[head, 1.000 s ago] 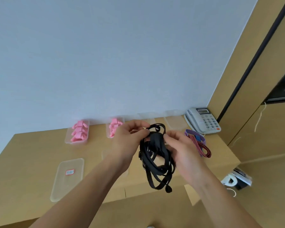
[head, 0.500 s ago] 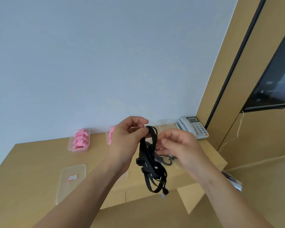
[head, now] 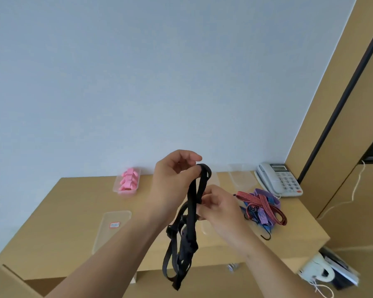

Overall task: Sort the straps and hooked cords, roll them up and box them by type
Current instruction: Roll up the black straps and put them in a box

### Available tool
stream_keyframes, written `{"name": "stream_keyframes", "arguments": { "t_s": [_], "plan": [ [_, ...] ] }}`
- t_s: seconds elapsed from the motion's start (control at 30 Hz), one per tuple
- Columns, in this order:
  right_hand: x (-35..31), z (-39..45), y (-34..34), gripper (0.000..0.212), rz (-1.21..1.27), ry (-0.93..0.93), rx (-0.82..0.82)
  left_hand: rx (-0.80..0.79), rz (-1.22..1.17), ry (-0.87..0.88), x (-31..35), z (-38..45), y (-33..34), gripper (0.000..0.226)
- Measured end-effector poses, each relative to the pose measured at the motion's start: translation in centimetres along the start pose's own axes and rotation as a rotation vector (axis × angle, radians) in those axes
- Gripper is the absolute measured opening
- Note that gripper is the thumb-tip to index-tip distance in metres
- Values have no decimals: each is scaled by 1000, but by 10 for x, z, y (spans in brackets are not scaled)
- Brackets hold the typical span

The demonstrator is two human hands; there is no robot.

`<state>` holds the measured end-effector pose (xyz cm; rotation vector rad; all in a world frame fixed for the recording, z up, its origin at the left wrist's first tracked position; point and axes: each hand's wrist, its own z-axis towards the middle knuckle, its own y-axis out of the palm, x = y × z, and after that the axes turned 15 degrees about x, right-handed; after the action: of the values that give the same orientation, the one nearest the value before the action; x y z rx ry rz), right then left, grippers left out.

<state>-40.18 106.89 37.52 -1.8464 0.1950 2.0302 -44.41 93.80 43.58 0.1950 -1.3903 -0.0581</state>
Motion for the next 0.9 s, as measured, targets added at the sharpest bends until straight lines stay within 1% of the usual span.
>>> {"name": "stream_keyframes", "arguments": {
  "t_s": [0.1,0.17,0.2,0.27,0.33,0.37,0.43,0.47,0.53,0.6,0.67,0.7,0.77,0.9],
  "plan": [
    [5,10,-10,18,-116,-95,25,62,94,-53,-11,6,-3,29],
    [5,18,-20,24,-197,-172,37,53,182,-122,-20,9,-4,24],
    [3,22,-24,29,-220,-208,28,29,219,-156,-23,8,-4,23],
    [-5,27,-33,39,-277,-285,10,-41,298,-172,-29,7,-2,36],
    [-13,33,-42,37,-295,-356,-2,-150,317,-177,-29,3,2,51],
    [-17,35,-45,33,-268,-365,3,-224,276,-193,-29,2,4,54],
    [-22,40,-53,27,-135,-307,24,-353,158,-246,-29,1,9,50],
    [-24,43,-57,26,-55,-259,31,-386,126,-256,-29,1,11,50],
    [-28,46,-65,22,105,-152,36,-413,159,-224,-34,2,15,51],
    [-29,50,-73,19,217,-72,31,-421,213,-197,-38,1,21,40],
    [-29,52,-78,19,314,-6,19,-440,223,-200,-42,-1,28,20],
    [-29,53,-80,18,351,13,17,-458,214,-200,-43,-3,31,14],
    [-29,53,-83,17,357,8,35,-486,190,-211,-44,-2,36,15],
    [-29,52,-91,19,260,-52,80,-502,226,-180,-44,0,40,16]
  ]
}}
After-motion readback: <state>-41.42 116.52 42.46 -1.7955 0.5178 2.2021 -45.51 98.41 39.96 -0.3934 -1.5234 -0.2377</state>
